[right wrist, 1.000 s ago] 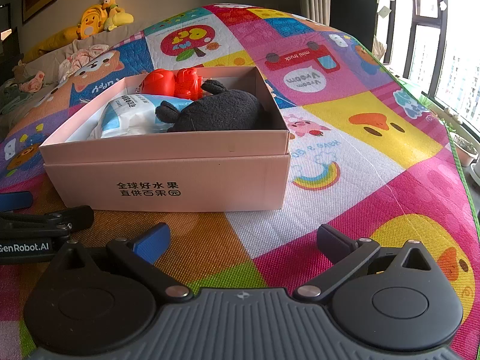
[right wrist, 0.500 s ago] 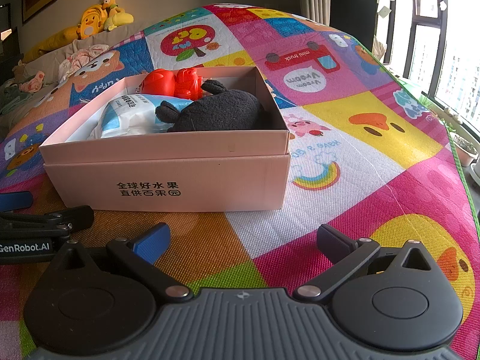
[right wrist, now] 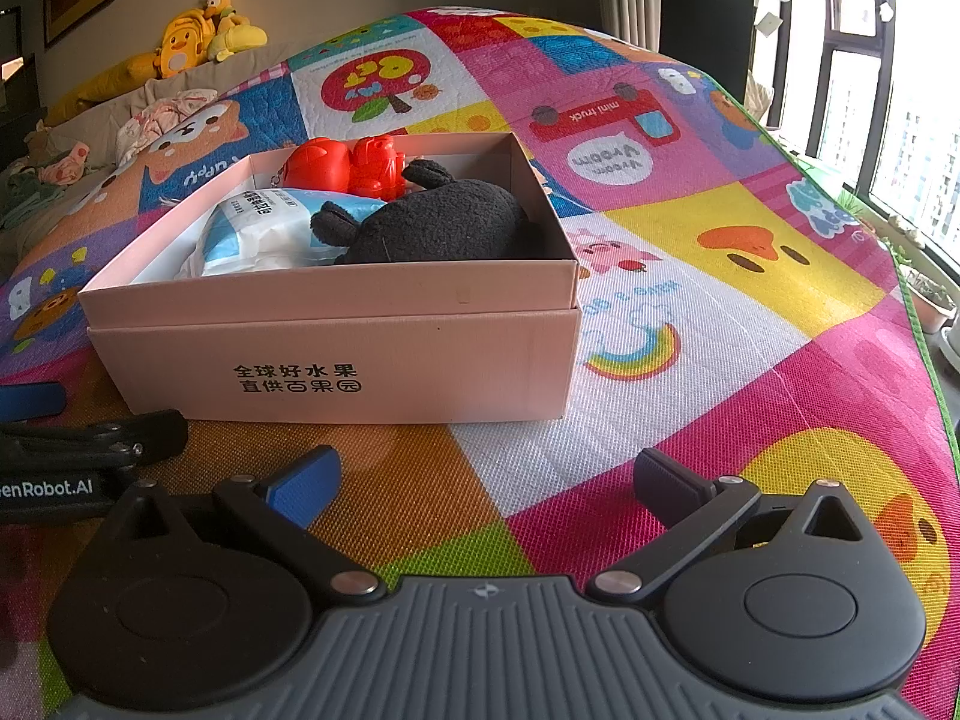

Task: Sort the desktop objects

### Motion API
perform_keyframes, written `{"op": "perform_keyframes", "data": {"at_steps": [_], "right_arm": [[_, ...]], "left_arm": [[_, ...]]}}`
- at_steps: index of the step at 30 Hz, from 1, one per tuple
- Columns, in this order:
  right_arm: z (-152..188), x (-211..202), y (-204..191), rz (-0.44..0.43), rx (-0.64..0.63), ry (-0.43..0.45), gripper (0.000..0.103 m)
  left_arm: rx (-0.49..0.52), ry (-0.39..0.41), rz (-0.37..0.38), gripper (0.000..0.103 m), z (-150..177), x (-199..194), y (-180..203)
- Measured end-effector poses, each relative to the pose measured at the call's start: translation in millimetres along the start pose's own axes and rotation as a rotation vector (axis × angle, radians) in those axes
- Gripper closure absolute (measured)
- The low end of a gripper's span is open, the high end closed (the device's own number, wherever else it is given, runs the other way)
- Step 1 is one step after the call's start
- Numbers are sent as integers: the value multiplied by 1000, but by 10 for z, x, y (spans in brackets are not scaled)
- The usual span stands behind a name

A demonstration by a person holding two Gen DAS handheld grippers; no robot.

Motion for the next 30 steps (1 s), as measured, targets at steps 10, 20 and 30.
{"op": "perform_keyframes", "data": {"at_steps": [10,20,30], "right_arm": [[2,8,-16,1,-2,0,0],[5,6,-18,1,-2,0,0],[5,7,-13,2,-2,0,0]], "left_arm": [[-8,-5,9,0,23,-37,-14],[-5,2,-1,0,32,-38,-3],[-6,2,-1,0,34,-46,-1]]}}
Point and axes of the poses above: each gripper's, at about its wrist camera, not at the fingertips, and x roughly the way its jaws point, y to its right, z to its underside, the point moved 6 cm from there along x, roughly the way its jaws point, and after that the axes turned 14 degrees about -z, right-handed, at the moved point
